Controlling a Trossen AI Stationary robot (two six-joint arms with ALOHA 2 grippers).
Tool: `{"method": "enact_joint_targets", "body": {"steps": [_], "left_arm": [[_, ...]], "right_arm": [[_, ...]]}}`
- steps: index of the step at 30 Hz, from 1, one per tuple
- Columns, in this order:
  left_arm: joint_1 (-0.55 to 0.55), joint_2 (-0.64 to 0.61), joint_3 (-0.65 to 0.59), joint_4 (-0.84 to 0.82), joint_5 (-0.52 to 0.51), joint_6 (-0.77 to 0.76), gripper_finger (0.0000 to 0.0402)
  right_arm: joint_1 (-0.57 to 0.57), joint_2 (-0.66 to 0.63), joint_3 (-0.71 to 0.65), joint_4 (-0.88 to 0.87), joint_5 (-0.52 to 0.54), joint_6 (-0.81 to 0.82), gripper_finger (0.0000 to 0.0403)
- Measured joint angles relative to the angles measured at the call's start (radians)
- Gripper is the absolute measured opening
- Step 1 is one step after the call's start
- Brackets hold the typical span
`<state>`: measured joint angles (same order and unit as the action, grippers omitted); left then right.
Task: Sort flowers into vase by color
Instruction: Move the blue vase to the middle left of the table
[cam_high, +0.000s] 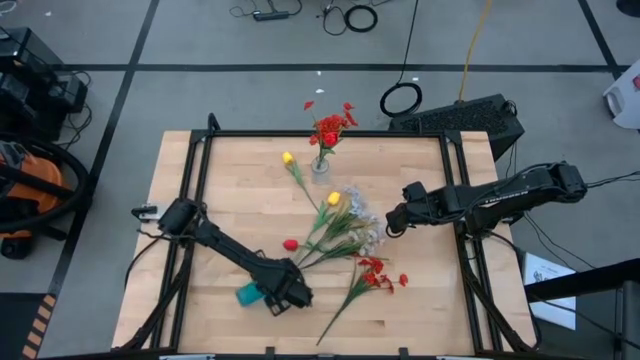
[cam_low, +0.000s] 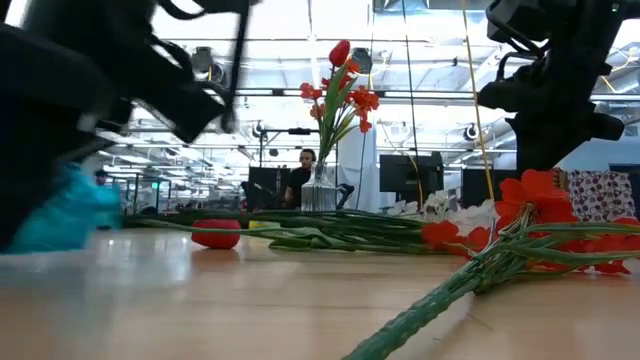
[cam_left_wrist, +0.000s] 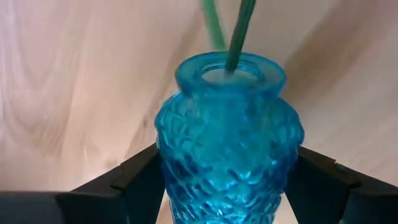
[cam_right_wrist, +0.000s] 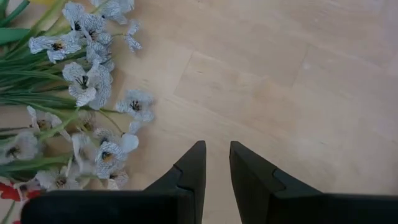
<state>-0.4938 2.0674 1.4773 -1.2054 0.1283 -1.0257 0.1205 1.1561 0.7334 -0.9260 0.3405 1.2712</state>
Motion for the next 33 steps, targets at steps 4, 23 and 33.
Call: {"method": "enact_joint_targets", "body": {"steps": [4,23,33], "left_arm": [[-0.025,-0.022,0.0,-0.043,0.014,0.022,0.028],[-0.048,-0.29,0.0,-0.119,-0.548,-0.148,0.0257],[0.021,-0.421,0.0,-0.061,-0.863,-0.085,0.0267]], "right_arm": [[0.012,0.0,0.0,-0.001,0.001,0.0,0.0063],[0.098,0.0,0.0,-0.003,0.028,0.064,0.0063],[0.198,0.0,0.0,-0.003,0.029,0.167,0.0063]]}}
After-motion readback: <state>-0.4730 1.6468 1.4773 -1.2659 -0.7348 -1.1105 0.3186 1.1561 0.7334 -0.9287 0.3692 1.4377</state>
